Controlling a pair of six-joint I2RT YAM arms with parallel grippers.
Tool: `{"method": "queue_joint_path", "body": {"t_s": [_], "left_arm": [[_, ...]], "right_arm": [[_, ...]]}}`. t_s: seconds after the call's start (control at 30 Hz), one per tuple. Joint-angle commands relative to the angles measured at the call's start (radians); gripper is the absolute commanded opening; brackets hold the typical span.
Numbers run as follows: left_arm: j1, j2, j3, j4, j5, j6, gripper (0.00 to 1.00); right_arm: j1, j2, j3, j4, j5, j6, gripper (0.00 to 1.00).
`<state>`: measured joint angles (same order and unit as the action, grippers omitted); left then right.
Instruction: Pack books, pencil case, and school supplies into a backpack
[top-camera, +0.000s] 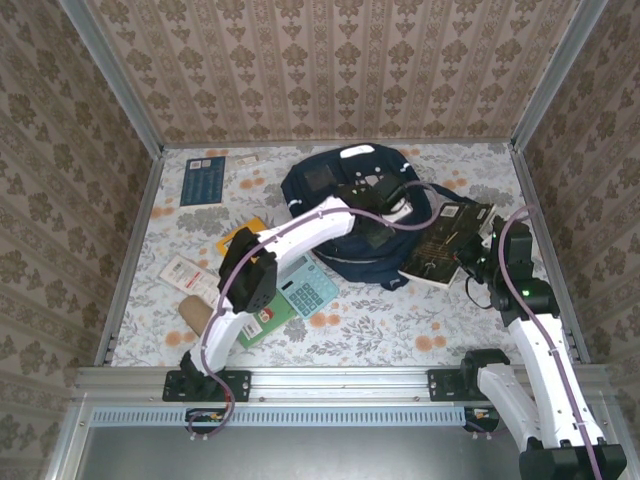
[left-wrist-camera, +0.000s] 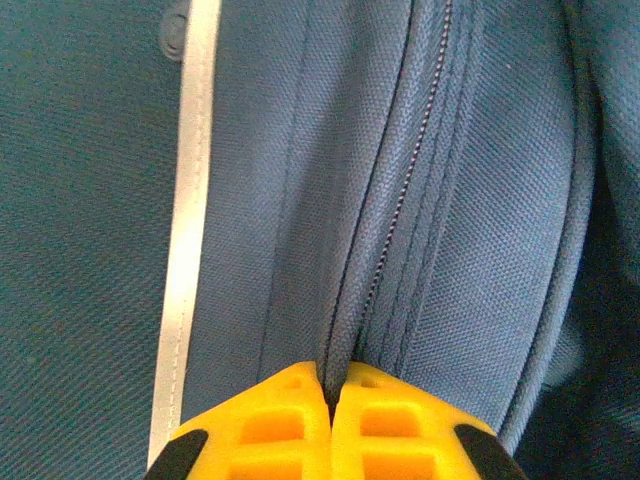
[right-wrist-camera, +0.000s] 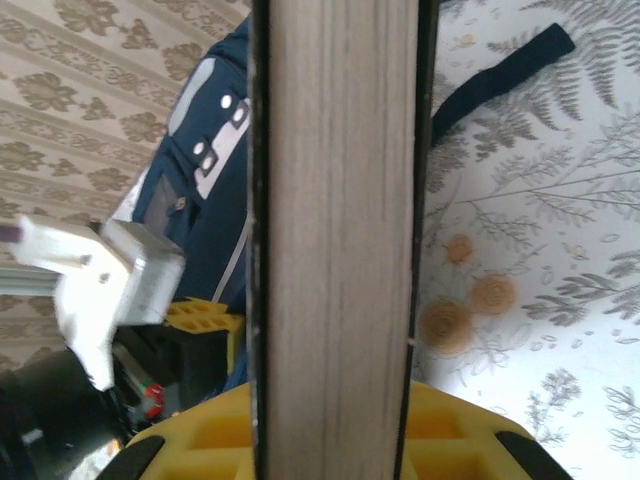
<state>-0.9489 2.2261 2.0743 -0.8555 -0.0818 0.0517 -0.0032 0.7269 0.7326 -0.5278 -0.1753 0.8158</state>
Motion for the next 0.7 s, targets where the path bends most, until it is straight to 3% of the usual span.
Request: {"method": "queue_joint_path", "body": {"t_s": [0.0, 0.13, 0.53, 0.67], "left_arm": [[0.073, -0.105, 0.099, -0.035, 0.075, -0.072, 0.00], [0.113, -0.120, 0.151, -0.043, 0.147, -0.093, 0.00], [0.152, -0.121, 0.200, -0.024, 0.202, -0.144, 0.00], [0.207, -0.136, 0.178, 0.031, 0.345, -0.232, 0.00]], "right_arm": [[-0.004, 0.002, -0.008, 0.158, -0.076, 0.047, 0.00], [-0.003, 0.041, -0.014, 0.201, -0.120, 0.082, 0.00], [-0.002, 0.130, -0.021, 0.210, -0.138, 0.061, 0.00], [-0.003, 0.145, -0.019, 0.192, -0.138, 0.042, 0.00]]}}
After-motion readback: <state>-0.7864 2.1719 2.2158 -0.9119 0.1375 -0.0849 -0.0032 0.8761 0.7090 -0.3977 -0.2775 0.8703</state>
